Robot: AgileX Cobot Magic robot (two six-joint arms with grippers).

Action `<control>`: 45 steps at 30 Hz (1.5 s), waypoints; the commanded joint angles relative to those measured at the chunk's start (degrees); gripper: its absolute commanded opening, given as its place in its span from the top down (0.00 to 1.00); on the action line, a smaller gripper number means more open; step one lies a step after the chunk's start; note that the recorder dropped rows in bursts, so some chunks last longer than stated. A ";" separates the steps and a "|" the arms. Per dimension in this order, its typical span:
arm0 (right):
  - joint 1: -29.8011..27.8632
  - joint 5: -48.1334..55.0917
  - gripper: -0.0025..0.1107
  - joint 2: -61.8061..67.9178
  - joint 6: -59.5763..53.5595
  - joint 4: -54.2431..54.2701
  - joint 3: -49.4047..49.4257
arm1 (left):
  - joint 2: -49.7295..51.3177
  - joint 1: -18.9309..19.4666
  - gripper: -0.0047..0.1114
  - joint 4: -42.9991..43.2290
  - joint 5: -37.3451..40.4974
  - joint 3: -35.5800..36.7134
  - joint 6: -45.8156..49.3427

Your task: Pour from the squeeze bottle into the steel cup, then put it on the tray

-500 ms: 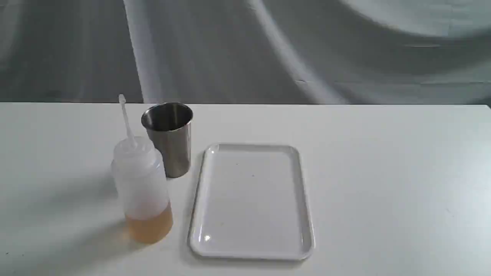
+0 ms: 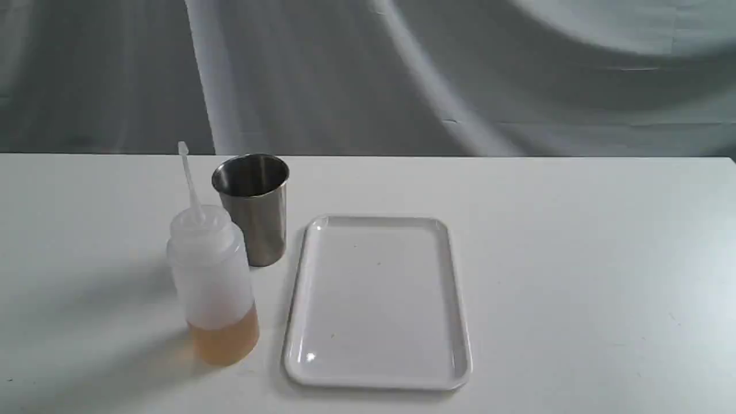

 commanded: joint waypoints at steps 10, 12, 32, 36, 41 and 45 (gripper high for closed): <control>-0.27 -0.18 0.98 -0.37 0.21 -0.58 0.14 | -0.28 -0.18 0.89 0.03 -0.37 0.25 -0.10; -0.27 -0.27 0.98 -0.24 0.21 -0.30 0.14 | -0.28 -0.18 0.89 0.03 -0.37 0.25 -0.10; -0.27 13.59 0.98 0.56 0.22 4.80 -21.68 | -0.28 -0.18 0.89 0.03 -0.37 0.25 -0.10; -0.27 15.39 0.98 4.97 0.12 3.73 -24.25 | -0.28 -0.18 0.89 0.03 -0.37 0.25 -0.10; -0.27 14.38 0.98 11.12 0.12 3.73 -25.62 | -0.28 -0.18 0.89 0.03 -0.37 0.25 -0.10; -0.27 9.78 0.98 14.31 0.12 4.64 -25.99 | -0.28 -0.18 0.89 0.03 -0.37 0.25 -0.10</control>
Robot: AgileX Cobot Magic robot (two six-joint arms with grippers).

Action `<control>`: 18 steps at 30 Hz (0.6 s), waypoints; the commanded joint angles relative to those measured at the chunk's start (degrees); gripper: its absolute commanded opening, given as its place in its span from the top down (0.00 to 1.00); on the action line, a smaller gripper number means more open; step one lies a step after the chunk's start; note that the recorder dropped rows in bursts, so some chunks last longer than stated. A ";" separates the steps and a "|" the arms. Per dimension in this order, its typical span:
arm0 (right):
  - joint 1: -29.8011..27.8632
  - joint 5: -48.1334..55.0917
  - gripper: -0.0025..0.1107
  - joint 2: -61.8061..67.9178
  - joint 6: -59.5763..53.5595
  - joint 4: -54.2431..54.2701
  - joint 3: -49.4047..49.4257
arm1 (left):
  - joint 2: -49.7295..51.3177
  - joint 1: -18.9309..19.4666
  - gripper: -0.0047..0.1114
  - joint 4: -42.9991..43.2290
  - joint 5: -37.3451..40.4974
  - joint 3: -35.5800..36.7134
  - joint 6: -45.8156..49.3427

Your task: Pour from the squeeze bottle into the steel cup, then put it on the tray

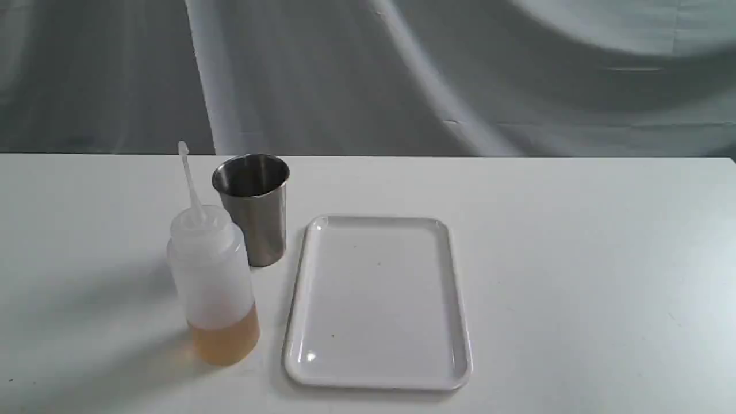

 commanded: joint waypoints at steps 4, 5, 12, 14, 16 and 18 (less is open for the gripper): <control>-0.27 -9.74 0.98 2.04 -0.79 0.45 -0.45 | -0.28 -0.18 0.89 0.03 -0.37 0.25 -0.10; -0.27 -10.63 0.98 2.04 -0.77 0.45 -0.45 | -0.28 -0.18 0.89 0.03 -0.37 0.25 -0.10; -0.27 -6.25 0.98 7.24 -11.10 4.04 -0.98 | -0.28 -0.18 0.89 0.03 -0.37 0.25 -0.10; -0.27 -2.87 0.98 10.81 -20.07 9.71 -3.14 | -0.28 -0.18 0.89 0.03 -0.37 0.25 -0.10; -0.27 0.29 0.98 15.01 -29.41 14.97 -6.64 | -0.28 -0.18 0.89 0.03 -0.37 0.25 -0.10; -0.27 1.61 0.98 19.64 -35.33 16.46 -11.27 | -0.28 -0.18 0.89 0.03 -0.37 0.25 -0.10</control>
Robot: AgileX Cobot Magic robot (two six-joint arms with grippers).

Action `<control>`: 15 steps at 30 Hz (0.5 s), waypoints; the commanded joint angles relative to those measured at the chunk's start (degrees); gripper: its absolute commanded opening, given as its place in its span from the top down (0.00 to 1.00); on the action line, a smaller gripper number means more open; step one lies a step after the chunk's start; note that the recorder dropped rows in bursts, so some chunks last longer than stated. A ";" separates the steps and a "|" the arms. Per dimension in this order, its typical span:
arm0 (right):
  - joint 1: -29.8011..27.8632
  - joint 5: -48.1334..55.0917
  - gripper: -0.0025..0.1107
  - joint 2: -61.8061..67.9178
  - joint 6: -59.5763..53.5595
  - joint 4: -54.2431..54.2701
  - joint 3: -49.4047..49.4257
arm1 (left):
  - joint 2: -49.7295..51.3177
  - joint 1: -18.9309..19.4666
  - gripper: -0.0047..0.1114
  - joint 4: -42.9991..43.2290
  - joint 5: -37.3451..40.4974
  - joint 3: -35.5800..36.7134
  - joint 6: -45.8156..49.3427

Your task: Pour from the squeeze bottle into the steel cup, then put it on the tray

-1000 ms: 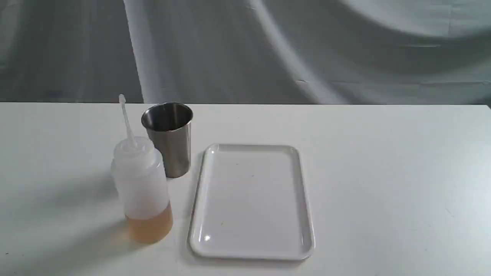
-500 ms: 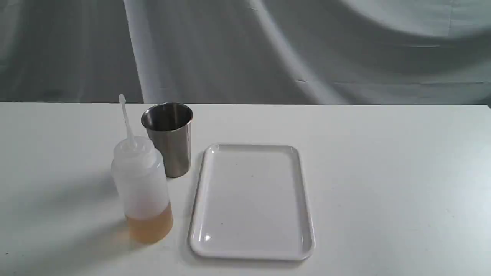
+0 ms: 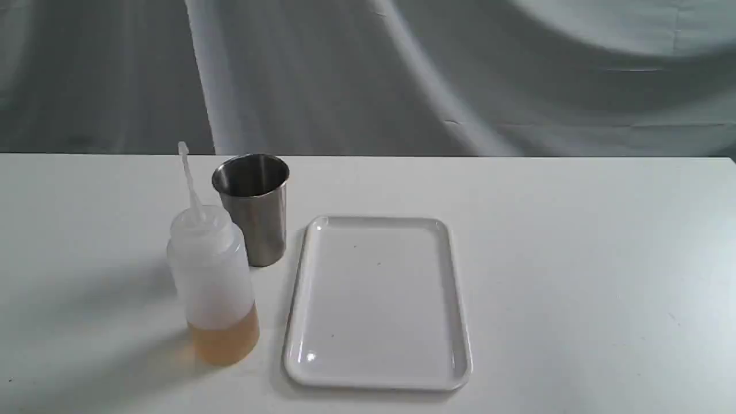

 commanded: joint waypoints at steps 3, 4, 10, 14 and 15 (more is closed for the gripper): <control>2.84 2.43 0.98 12.25 -11.31 4.51 -12.91 | -0.28 -0.18 0.89 0.03 -0.37 0.25 -0.10; 4.86 2.43 0.98 14.52 -12.15 4.51 -15.32 | -0.28 -0.18 0.89 0.03 -0.37 0.25 -0.10; 18.45 0.61 0.98 28.48 -14.67 3.51 -25.46 | -0.28 -0.18 0.89 0.03 -0.37 0.25 -0.10; 27.66 -6.45 0.98 36.18 -14.24 3.51 -26.68 | -0.28 -0.18 0.89 0.03 -0.37 0.25 -0.10; 30.01 -8.17 0.98 38.05 -14.24 3.51 -26.68 | -0.28 -0.18 0.89 0.03 -0.37 0.25 -0.10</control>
